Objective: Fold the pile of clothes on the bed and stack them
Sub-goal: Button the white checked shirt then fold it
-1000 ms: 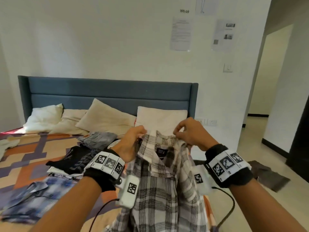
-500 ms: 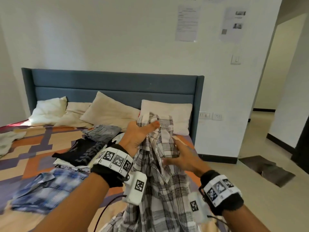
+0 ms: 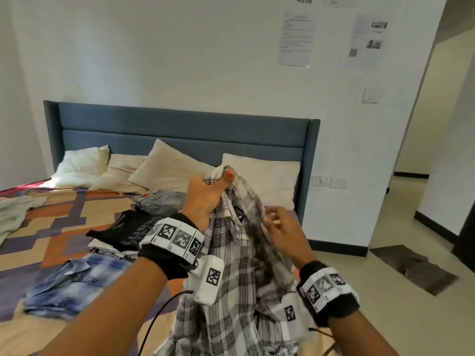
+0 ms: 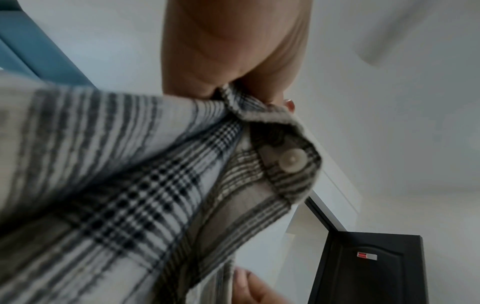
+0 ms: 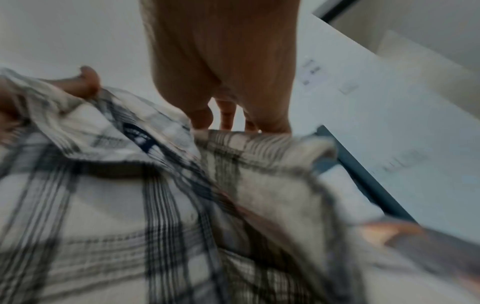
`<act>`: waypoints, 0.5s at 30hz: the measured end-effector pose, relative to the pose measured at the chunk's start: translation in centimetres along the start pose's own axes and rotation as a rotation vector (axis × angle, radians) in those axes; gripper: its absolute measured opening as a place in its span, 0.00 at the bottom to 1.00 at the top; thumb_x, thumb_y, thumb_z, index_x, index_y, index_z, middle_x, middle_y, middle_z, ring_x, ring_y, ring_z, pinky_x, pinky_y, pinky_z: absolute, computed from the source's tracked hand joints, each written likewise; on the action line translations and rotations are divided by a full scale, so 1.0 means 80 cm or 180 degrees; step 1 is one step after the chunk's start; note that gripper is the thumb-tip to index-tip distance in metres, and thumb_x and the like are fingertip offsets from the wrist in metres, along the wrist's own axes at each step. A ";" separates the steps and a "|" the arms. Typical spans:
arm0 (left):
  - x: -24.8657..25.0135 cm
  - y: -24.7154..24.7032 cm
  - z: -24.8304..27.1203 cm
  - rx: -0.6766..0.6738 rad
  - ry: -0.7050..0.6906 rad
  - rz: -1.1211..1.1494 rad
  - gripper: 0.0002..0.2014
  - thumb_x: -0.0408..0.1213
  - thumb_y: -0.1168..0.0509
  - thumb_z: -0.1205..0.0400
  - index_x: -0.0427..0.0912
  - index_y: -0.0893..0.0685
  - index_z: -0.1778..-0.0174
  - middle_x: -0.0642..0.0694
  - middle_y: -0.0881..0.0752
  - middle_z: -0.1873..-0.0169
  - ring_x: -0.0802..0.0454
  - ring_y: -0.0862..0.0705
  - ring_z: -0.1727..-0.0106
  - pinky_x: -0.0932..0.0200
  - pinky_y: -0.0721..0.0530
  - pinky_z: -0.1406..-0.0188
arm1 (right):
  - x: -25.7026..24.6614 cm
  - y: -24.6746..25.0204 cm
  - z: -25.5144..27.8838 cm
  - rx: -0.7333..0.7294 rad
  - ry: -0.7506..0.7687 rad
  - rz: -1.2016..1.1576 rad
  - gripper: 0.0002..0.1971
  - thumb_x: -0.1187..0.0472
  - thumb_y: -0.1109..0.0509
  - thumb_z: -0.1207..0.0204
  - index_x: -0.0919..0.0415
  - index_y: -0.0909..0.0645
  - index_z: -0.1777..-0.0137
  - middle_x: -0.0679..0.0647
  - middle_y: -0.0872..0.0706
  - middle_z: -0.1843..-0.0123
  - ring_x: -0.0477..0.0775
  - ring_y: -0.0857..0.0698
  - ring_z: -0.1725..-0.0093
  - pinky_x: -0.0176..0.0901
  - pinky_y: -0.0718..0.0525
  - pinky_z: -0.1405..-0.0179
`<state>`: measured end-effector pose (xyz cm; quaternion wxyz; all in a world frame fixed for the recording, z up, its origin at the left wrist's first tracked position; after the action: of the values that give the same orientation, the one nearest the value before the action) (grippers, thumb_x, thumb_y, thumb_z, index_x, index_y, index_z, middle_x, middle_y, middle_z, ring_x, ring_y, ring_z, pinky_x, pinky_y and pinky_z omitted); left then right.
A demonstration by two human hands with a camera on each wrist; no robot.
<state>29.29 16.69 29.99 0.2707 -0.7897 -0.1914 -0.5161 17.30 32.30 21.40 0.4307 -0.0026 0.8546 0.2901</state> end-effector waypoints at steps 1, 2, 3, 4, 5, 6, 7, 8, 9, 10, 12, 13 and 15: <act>-0.004 0.000 0.001 -0.0028 -0.0041 -0.0010 0.31 0.52 0.23 0.35 0.26 0.15 0.52 0.26 0.12 0.52 0.32 0.12 0.51 0.32 0.15 0.48 | 0.013 -0.012 0.006 0.0029 -0.0159 -0.0175 0.08 0.58 0.41 0.12 0.57 0.22 0.39 0.52 0.17 0.48 0.48 0.18 0.50 0.38 0.19 0.51; -0.005 0.003 0.002 -0.0046 -0.0053 -0.0025 0.28 0.52 0.23 0.35 0.28 0.14 0.55 0.27 0.12 0.53 0.35 0.12 0.53 0.34 0.15 0.49 | 0.031 -0.021 0.012 0.0041 -0.0385 -0.0475 0.10 0.61 0.44 0.11 0.56 0.21 0.41 0.53 0.15 0.50 0.52 0.17 0.50 0.45 0.17 0.49; -0.007 0.008 0.001 -0.0039 -0.0065 -0.0048 0.23 0.52 0.24 0.32 0.32 0.14 0.58 0.29 0.12 0.55 0.39 0.13 0.54 0.36 0.14 0.49 | 0.048 -0.028 0.018 -0.0028 -0.0625 -0.0707 0.14 0.66 0.47 0.11 0.55 0.20 0.43 0.55 0.14 0.50 0.57 0.16 0.51 0.53 0.16 0.49; -0.006 0.013 -0.001 -0.0051 -0.0089 -0.0063 0.18 0.50 0.25 0.29 0.36 0.14 0.60 0.33 0.12 0.57 0.41 0.14 0.55 0.36 0.14 0.48 | 0.063 -0.030 0.025 -0.0168 -0.0785 -0.0817 0.20 0.73 0.50 0.14 0.54 0.18 0.45 0.58 0.14 0.50 0.59 0.16 0.51 0.55 0.16 0.51; -0.008 0.021 -0.006 -0.0052 -0.0122 -0.0105 0.15 0.50 0.25 0.28 0.40 0.13 0.60 0.36 0.12 0.57 0.43 0.14 0.55 0.36 0.15 0.45 | 0.078 -0.032 0.030 -0.0370 -0.0880 -0.0873 0.25 0.79 0.52 0.18 0.54 0.17 0.45 0.61 0.14 0.48 0.60 0.17 0.52 0.53 0.17 0.54; -0.007 0.027 -0.009 -0.0073 -0.0175 -0.0140 0.15 0.52 0.25 0.29 0.43 0.12 0.60 0.38 0.12 0.57 0.44 0.14 0.54 0.34 0.16 0.43 | 0.075 -0.029 0.038 -0.0653 -0.0897 -0.0846 0.29 0.84 0.53 0.22 0.55 0.18 0.43 0.63 0.15 0.43 0.60 0.17 0.50 0.48 0.17 0.57; -0.006 0.031 -0.012 -0.0107 -0.0222 -0.0142 0.19 0.57 0.24 0.33 0.45 0.12 0.59 0.39 0.12 0.56 0.45 0.14 0.53 0.33 0.16 0.41 | 0.068 -0.025 0.047 -0.0942 -0.0821 -0.0639 0.30 0.86 0.52 0.25 0.58 0.19 0.38 0.65 0.17 0.37 0.59 0.17 0.48 0.40 0.17 0.59; -0.007 0.034 -0.015 -0.0137 -0.0254 -0.0155 0.26 0.63 0.23 0.39 0.45 0.12 0.57 0.40 0.12 0.56 0.45 0.14 0.53 0.35 0.16 0.41 | 0.058 -0.023 0.054 -0.1256 -0.0679 -0.0366 0.29 0.86 0.50 0.24 0.60 0.22 0.33 0.62 0.18 0.32 0.57 0.17 0.46 0.30 0.19 0.61; -0.010 0.035 -0.018 -0.0170 -0.0288 -0.0176 0.33 0.68 0.23 0.45 0.45 0.12 0.57 0.41 0.12 0.56 0.47 0.14 0.53 0.37 0.15 0.43 | 0.049 -0.025 0.059 -0.1490 -0.0488 -0.0064 0.28 0.84 0.47 0.21 0.60 0.26 0.27 0.56 0.19 0.30 0.52 0.17 0.43 0.22 0.23 0.63; -0.014 0.034 -0.021 -0.0204 -0.0325 -0.0223 0.37 0.72 0.23 0.49 0.45 0.13 0.56 0.42 0.12 0.56 0.48 0.14 0.54 0.40 0.14 0.45 | 0.045 -0.028 0.062 -0.1702 -0.0274 0.0225 0.26 0.80 0.45 0.18 0.59 0.32 0.23 0.53 0.22 0.29 0.44 0.21 0.44 0.17 0.27 0.63; -0.019 0.031 -0.025 -0.0337 -0.0385 -0.0332 0.40 0.75 0.25 0.51 0.45 0.14 0.55 0.44 0.11 0.57 0.50 0.13 0.55 0.45 0.13 0.49 | 0.038 -0.037 0.060 -0.1775 -0.0013 0.0315 0.24 0.73 0.42 0.14 0.61 0.37 0.20 0.53 0.23 0.29 0.42 0.25 0.42 0.13 0.32 0.59; -0.024 0.029 -0.027 -0.0455 -0.0380 -0.0381 0.41 0.75 0.26 0.49 0.44 0.14 0.53 0.44 0.11 0.56 0.50 0.12 0.54 0.46 0.14 0.49 | 0.035 -0.047 0.057 -0.1684 0.0067 0.0110 0.20 0.72 0.41 0.14 0.63 0.31 0.24 0.53 0.21 0.35 0.45 0.24 0.42 0.15 0.31 0.55; -0.028 0.025 -0.028 -0.0809 -0.0323 -0.0361 0.43 0.74 0.28 0.44 0.42 0.17 0.44 0.43 0.10 0.51 0.48 0.11 0.50 0.52 0.13 0.50 | 0.041 -0.067 0.048 -0.1341 0.0283 -0.0245 0.15 0.74 0.39 0.18 0.54 0.16 0.45 0.44 0.13 0.50 0.44 0.17 0.51 0.26 0.24 0.55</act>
<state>28.00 13.70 28.18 0.1289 -0.8306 -0.1823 -0.5101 19.47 30.58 14.58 0.3932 -0.1379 0.7926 0.4452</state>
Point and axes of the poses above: each hand's wrist, its own z-axis away from the middle knuckle, its own y-axis out of the back of the hand, x = y × z, the point moved 1 cm from there along -z, towards the middle knuckle
